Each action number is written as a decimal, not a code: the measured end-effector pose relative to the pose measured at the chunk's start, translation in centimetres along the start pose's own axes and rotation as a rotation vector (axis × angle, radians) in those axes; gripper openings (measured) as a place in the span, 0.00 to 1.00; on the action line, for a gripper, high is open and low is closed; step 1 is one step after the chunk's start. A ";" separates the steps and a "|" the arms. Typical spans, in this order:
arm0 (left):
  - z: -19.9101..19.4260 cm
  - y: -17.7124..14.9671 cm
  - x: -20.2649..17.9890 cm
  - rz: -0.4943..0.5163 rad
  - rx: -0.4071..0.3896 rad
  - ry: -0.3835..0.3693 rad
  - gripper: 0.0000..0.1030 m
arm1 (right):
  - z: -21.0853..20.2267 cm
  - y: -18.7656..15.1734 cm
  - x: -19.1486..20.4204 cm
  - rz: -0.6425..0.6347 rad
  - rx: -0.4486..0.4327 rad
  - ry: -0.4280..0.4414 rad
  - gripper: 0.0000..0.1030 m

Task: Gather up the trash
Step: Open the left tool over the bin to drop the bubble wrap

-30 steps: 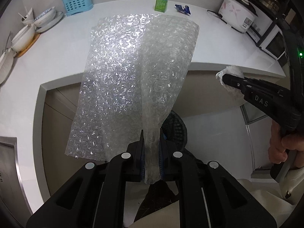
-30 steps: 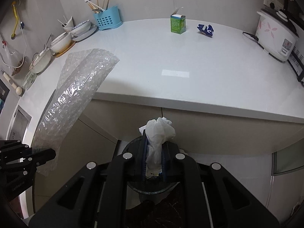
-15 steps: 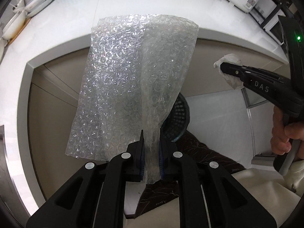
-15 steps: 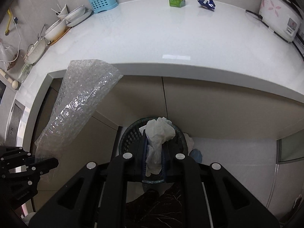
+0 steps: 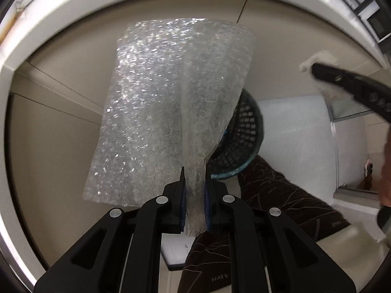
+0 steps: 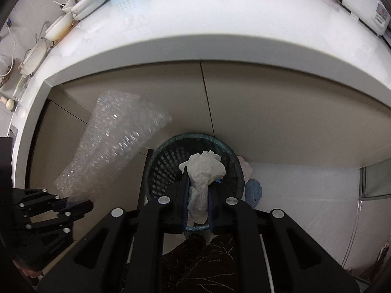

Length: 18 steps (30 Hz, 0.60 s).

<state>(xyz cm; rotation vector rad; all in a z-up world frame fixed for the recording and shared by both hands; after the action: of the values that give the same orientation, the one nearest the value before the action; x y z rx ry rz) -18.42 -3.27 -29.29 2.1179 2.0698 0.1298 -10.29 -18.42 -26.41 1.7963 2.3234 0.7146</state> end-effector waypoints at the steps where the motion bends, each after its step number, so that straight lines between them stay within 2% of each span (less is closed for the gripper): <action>1: 0.6 -0.1 -0.1 0.010 0.015 0.001 0.10 | 0.2 0.0 -0.1 0.002 0.005 0.000 0.11; 14: 7.8 0.5 -2.3 0.111 0.166 0.059 0.10 | 4.2 -0.3 -1.5 0.006 0.071 0.003 0.11; 18: 10.0 -0.2 -2.7 0.142 0.221 0.069 0.10 | 5.1 -0.6 -2.0 0.011 0.091 0.004 0.11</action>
<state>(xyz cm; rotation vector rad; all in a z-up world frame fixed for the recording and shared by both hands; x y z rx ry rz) -16.79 -6.67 -38.99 2.4238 2.0544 -0.0086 -8.36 -18.95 -31.50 1.8481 2.3873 0.6238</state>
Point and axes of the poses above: each gripper's, at about its wrist camera, not at the fingertips, and z roughly the way its jaws point, x to its left, y to its top, the point moved 3 cm from there along z, roughly the way its jaws point, and after that the axes turned 9 degrees about -x, right-handed, at the moved point
